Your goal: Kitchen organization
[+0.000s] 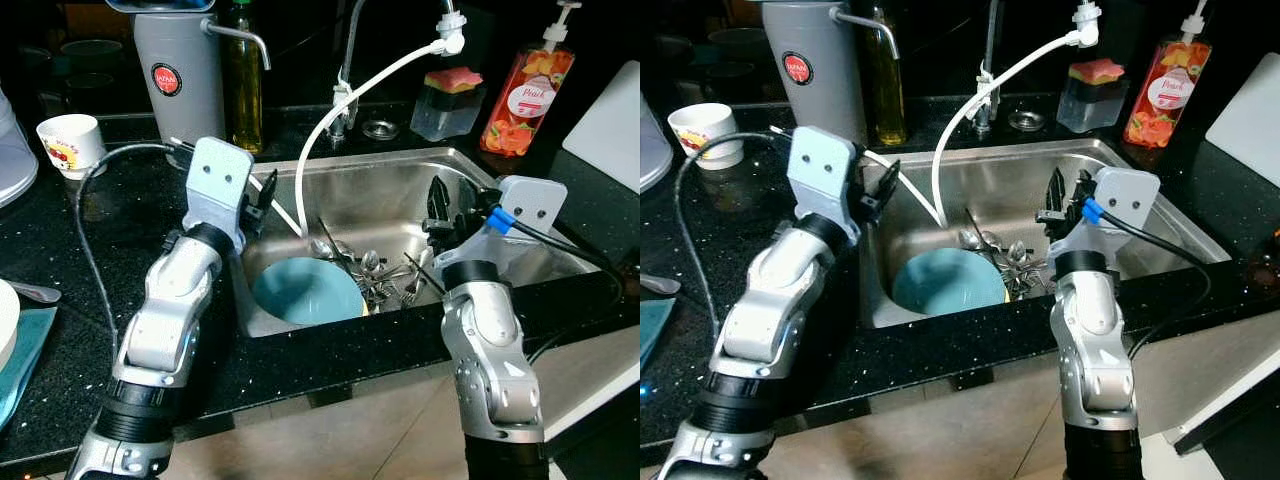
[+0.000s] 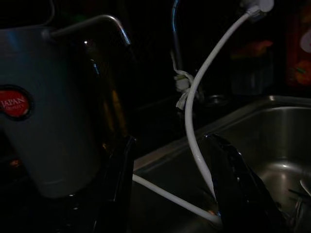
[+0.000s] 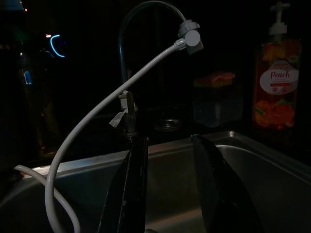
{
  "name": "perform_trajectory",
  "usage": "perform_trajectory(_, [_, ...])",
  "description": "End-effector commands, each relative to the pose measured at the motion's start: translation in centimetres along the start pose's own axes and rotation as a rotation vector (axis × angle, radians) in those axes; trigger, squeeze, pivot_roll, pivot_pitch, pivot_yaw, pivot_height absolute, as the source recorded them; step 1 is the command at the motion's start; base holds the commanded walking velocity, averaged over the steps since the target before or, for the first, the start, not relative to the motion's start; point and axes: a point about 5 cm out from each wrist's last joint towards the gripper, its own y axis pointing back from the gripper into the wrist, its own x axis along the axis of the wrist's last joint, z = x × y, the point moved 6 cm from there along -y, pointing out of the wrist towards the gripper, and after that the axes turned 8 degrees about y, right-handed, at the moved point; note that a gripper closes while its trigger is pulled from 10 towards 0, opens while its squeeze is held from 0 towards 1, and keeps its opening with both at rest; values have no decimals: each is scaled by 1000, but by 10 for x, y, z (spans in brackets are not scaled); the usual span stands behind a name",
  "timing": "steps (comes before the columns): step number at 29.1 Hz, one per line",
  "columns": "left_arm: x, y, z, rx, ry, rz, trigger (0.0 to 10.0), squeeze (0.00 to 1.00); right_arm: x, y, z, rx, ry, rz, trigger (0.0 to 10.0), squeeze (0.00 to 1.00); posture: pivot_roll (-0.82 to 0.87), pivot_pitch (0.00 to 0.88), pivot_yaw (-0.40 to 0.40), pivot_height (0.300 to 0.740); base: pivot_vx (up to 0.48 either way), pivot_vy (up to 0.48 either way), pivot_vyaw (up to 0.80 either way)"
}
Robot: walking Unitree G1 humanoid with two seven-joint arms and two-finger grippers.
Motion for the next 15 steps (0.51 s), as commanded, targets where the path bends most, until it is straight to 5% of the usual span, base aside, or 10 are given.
perform_trajectory(1, [-3,-1,-1,5,13,-17,10000,0,-2,-1,-3,8,-19,-11,10000,0,161,0,-47,740,0,0,0])
perform_trajectory(15, [0,-3,-2,12,23,-10,10000,0,-5,-1,-6,15,-33,-27,10000,0,162,0,-51,740,0,0,0])
